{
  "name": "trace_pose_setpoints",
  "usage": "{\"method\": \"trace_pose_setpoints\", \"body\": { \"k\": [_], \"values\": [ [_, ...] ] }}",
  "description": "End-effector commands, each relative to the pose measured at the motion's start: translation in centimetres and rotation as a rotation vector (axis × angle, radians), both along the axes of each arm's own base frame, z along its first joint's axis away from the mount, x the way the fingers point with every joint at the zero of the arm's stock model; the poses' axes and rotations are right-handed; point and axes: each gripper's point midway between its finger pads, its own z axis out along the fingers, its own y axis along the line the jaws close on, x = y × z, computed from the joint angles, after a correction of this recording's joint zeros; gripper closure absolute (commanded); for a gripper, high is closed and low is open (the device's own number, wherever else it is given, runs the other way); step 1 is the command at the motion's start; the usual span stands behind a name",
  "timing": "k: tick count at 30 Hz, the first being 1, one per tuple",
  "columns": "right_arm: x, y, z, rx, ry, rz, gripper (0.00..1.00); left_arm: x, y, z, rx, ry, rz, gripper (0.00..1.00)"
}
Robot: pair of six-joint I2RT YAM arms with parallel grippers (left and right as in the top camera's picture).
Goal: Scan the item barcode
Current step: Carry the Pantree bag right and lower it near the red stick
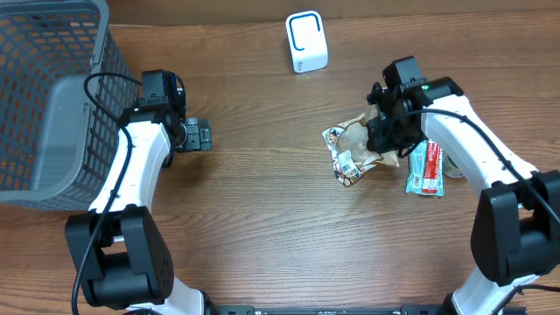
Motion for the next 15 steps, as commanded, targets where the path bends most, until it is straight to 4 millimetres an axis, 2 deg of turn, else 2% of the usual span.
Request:
{"method": "trace_pose_setpoints", "body": {
  "k": [1,2,3,4,13,15],
  "values": [
    [0.7,-2.1,-1.0,-0.082,-0.043,-0.026,0.46,0.5,0.0,0.6,-0.008,-0.020,0.006,0.00],
    [1.1,-2.5,-1.4,-0.098,-0.067,-0.034,0.22,0.5,0.0,0.6,-0.008,-0.020,0.006,0.00],
    [1.4,-2.5,-1.4,-0.098,-0.078,-0.041,0.08,0.5,0.0,0.6,-0.008,-0.020,0.006,0.00],
    [1.6,-2.5,-1.4,-0.095,-0.087,-0.046,0.00,0.5,0.0,0.6,-0.008,-0.020,0.006,0.00],
    [3.6,-1.8,-0.8,-0.018,-0.138,-0.261,0.00,0.5,0.0,0.6,-0.008,-0.020,0.006,0.00],
    [3.2,-0.1,-0.6,0.081,-0.090,-0.320,0.03,0.5,0.0,0.6,-0.008,-0.020,0.006,0.00]
  ]
}}
